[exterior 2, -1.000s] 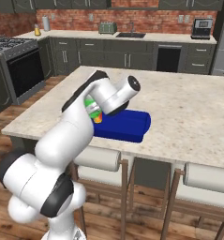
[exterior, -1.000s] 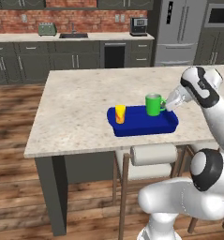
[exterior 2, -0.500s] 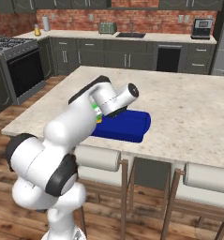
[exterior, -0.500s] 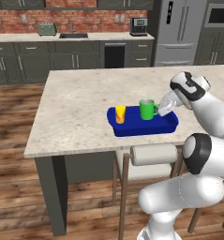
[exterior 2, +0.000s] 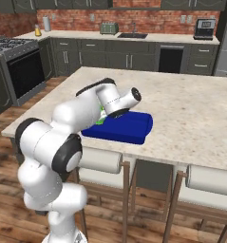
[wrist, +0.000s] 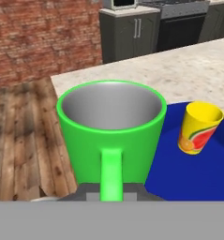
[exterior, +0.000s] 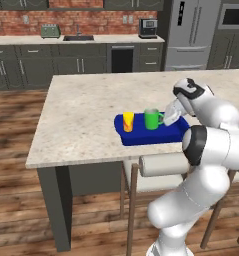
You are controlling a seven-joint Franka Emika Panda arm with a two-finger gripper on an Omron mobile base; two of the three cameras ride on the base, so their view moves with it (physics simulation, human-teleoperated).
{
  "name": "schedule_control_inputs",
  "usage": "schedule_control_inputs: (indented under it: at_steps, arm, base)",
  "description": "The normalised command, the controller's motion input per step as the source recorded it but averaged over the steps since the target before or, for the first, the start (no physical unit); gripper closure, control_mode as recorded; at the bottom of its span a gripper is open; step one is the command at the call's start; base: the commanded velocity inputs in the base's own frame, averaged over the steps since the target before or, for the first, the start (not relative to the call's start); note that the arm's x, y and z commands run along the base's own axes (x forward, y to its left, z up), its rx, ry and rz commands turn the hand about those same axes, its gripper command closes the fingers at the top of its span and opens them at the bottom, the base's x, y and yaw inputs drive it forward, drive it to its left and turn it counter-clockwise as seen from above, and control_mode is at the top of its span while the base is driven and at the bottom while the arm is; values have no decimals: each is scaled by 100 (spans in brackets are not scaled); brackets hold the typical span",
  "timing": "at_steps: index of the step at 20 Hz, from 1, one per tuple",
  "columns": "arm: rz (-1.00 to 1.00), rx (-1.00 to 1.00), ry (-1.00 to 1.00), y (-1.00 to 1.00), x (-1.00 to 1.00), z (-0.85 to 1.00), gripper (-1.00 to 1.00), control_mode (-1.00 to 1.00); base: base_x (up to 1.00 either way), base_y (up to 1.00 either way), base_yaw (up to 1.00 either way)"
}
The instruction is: There is a tray on the dining counter. Grab the cup, mug, and pitcher and place them on the tray. The pitcher may be placed next to the tray if it cannot fit the tray.
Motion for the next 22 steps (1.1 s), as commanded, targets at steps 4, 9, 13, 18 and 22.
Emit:
schedule_control_inputs:
  at_steps: [4, 9, 13, 18, 22]
  arm:
    - [5, 0, 0, 0, 38, -32, 100, -100]
    - [5, 0, 0, 0, 45, -26, 100, -100]
    - [5, 0, 0, 0, 36, -20, 100, -100]
    - [6, 0, 0, 2, 15, -19, 100, -100]
    - [4, 0, 0, 10, 26, -26, 100, -100]
  base:
    - [0, 0, 0]
    - [0, 0, 0]
    - [0, 0, 0]
    - [0, 0, 0]
    - [0, 0, 0]
